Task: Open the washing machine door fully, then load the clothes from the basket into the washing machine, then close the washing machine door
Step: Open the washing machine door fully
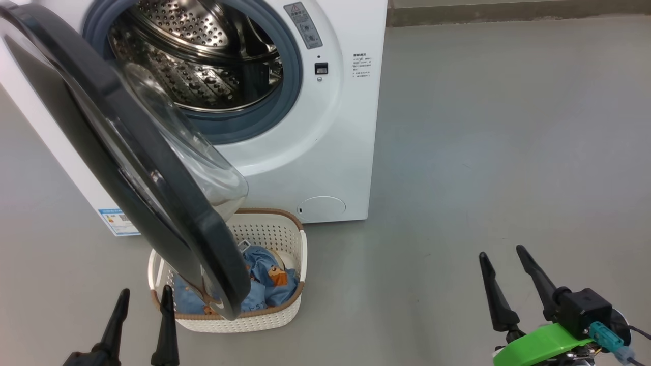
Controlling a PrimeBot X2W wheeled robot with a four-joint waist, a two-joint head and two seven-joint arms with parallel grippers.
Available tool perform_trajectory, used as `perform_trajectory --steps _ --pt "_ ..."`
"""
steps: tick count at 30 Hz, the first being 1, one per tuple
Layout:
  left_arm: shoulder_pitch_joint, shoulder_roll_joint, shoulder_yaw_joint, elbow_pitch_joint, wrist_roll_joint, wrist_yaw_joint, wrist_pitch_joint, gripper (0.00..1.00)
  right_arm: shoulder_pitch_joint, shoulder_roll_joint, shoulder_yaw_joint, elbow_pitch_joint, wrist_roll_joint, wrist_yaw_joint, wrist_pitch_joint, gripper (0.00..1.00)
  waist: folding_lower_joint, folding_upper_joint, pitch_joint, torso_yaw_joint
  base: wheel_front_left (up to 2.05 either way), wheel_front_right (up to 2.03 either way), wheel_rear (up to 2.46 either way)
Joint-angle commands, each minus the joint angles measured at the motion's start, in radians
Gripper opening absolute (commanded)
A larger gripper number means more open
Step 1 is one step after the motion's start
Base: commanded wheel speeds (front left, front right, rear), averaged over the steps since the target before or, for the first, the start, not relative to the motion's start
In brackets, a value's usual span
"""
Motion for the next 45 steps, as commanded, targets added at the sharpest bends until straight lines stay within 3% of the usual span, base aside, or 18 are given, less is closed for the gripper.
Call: perform_trajectory --steps 1,32,33,34,35,36,45 --pt "-0.013 0.016 0.03 -0.019 0.009 0.01 -0.008 1.0 -0.009 -0.003 0.017 -0.018 -0.023 0.002 -0.012 1.0 0.0 0.0 0.0 0.0 0.0 0.0 0.0" --pt "-0.016 0.016 0.027 -0.002 0.014 0.009 -0.008 1.0 -0.008 0.012 0.008 0.034 -0.074 0.002 -0.012 1.0 0.0 0.0 -0.003 0.014 0.0 0.0 0.0" --pt "-0.014 0.016 0.026 -0.001 0.014 0.008 -0.008 0.93 -0.008 0.012 0.008 0.035 -0.073 0.002 -0.012 1.0 0.0 0.0 -0.004 0.014 0.0 0.0 0.0" --pt "-0.013 0.016 0.025 0.002 0.013 0.007 -0.008 0.51 -0.007 0.012 0.008 0.036 -0.073 0.002 -0.012 1.0 0.0 0.0 -0.005 0.013 0.0 0.0 0.0" --pt "-0.012 0.016 0.024 0.004 0.012 0.006 -0.008 0.31 -0.007 0.012 0.008 0.036 -0.072 0.002 -0.012 1.0 0.0 0.0 -0.006 0.013 0.0 0.0 0.0" --pt "-0.011 0.016 0.022 0.008 0.012 0.004 -0.008 0.0 -0.006 0.012 0.008 0.036 -0.07 0.002 -0.012 1.0 0.0 0.0 -0.007 0.013 0.0 0.0 0.0" --pt "-0.021 0.016 0.028 -0.005 0.009 -0.007 -0.008 0.0 -0.007 0.012 0.009 0.037 -0.066 0.002 -0.012 1.0 0.0 0.0 -0.008 0.012 0.0 0.0 0.0"
